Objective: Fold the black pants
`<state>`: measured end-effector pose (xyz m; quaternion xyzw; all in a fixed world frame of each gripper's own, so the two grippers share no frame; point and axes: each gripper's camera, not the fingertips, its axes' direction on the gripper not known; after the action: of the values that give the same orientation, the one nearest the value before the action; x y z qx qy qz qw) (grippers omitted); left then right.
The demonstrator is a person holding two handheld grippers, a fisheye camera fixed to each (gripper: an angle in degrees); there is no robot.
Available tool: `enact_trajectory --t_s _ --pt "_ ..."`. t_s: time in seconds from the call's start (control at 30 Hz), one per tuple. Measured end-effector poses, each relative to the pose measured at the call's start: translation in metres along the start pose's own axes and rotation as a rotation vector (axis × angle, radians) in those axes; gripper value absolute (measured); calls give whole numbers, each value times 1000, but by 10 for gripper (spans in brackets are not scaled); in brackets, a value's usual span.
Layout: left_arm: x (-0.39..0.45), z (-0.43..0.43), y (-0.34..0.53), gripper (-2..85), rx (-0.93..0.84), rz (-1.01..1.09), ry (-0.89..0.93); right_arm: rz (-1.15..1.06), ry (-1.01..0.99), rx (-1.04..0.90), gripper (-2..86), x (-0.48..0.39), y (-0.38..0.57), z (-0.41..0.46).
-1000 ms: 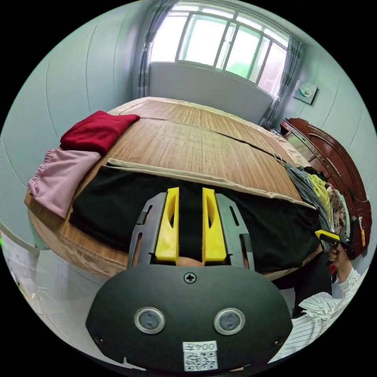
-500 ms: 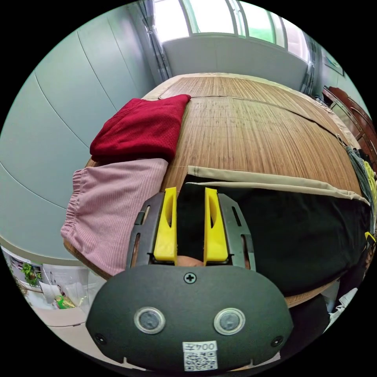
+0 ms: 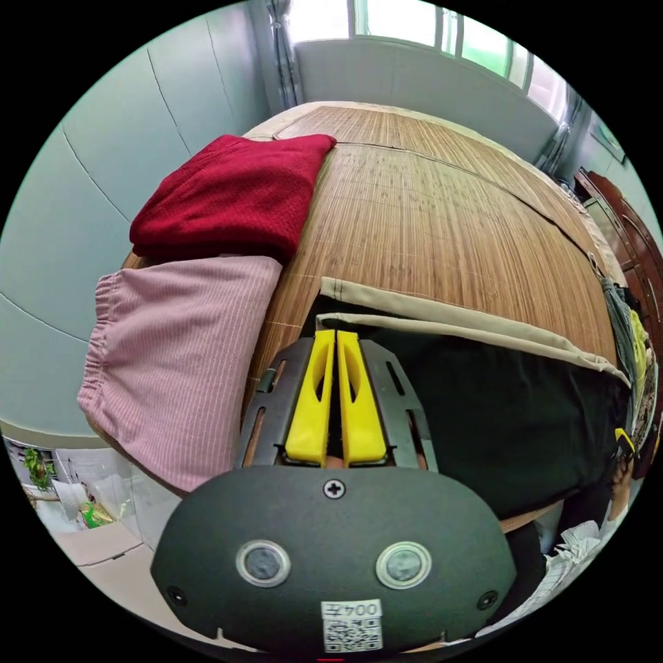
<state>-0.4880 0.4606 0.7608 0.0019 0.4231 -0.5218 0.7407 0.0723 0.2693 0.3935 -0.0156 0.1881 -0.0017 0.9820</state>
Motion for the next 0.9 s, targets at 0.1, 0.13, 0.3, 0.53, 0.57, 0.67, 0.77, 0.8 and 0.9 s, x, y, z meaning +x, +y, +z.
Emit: enact_trajectory --t_s 0.1,0.13,0.3,0.53,0.57,0.67,0.77,0.8,0.9 --pt "-9 -30 -7 7 101 -26 23 9 -16 18 -7 3 0 -3" --pt "-12 -38 -12 7 124 -26 24 13 -22 22 -7 4 0 -4" --pt "-15 -33 -39 7 122 -38 -37 18 -36 19 -7 4 -1 1" --pt "-1 37 -75 18 -170 1 -221 11 -48 12 -7 -2 -4 2" --pt "1 37 -77 20 -183 22 -234 7 -49 16 -7 -4 -4 1" --pt "-2 11 -78 32 -99 49 -205 -2 -59 34 -7 -8 -5 -4" --pt "-20 -34 -68 54 31 10 -122 -3 -83 43 -7 -12 -5 -5" --pt "-29 -46 -58 59 47 -4 -69 -3 -87 44 -7 -13 -5 -5" --pt "-40 -57 -18 59 24 28 -29 -14 -105 54 -7 -19 -4 -8"
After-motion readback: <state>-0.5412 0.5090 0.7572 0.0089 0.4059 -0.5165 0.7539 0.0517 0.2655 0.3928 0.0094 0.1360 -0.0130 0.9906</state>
